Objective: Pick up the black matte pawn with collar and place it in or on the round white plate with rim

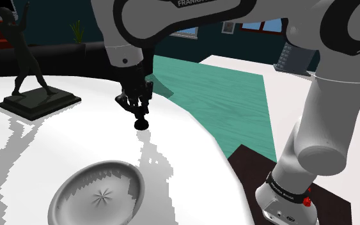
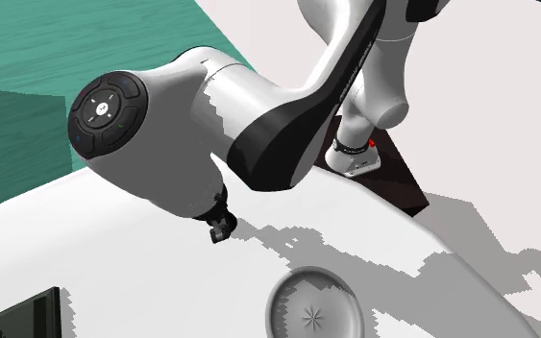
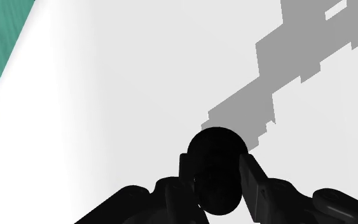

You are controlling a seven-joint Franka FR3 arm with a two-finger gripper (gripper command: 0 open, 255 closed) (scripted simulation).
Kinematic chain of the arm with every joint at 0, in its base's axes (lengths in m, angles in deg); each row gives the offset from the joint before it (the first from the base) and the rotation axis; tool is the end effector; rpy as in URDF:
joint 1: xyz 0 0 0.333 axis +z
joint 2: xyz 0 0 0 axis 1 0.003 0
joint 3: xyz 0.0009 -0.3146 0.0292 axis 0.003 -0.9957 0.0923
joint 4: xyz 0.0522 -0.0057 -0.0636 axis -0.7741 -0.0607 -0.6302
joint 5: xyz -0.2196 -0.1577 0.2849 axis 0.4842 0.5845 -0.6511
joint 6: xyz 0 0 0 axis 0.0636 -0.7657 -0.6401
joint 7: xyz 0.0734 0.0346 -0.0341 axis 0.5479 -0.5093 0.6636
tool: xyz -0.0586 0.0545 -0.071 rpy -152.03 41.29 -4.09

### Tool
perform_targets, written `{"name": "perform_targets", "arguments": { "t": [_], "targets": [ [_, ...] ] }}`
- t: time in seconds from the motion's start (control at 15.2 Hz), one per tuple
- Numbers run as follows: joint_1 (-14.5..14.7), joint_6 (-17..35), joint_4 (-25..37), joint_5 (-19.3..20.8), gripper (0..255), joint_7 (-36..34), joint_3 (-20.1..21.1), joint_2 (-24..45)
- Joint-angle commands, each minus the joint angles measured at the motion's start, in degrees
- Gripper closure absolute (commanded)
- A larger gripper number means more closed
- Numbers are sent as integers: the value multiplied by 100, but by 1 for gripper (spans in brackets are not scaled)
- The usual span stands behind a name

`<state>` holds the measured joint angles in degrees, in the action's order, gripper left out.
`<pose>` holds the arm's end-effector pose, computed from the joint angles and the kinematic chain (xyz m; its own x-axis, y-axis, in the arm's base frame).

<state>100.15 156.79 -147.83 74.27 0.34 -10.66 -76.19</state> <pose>0.4702 0.3439 0.4927 0.9783 0.1627 -0.1283 0.1810 -0.9725 0.1468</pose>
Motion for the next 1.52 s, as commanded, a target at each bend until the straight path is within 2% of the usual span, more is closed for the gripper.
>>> {"name": "perform_targets", "arguments": {
  "t": [0.0, 0.86, 1.45],
  "targets": [
    [6, -149, 133, -9, 255, 9, 6, -13],
    [67, -1099, 1148, 17, 255, 52, 33, 58],
    [907, -1423, 1736, 72, 255, -1220, 521, 484]
  ]
}}
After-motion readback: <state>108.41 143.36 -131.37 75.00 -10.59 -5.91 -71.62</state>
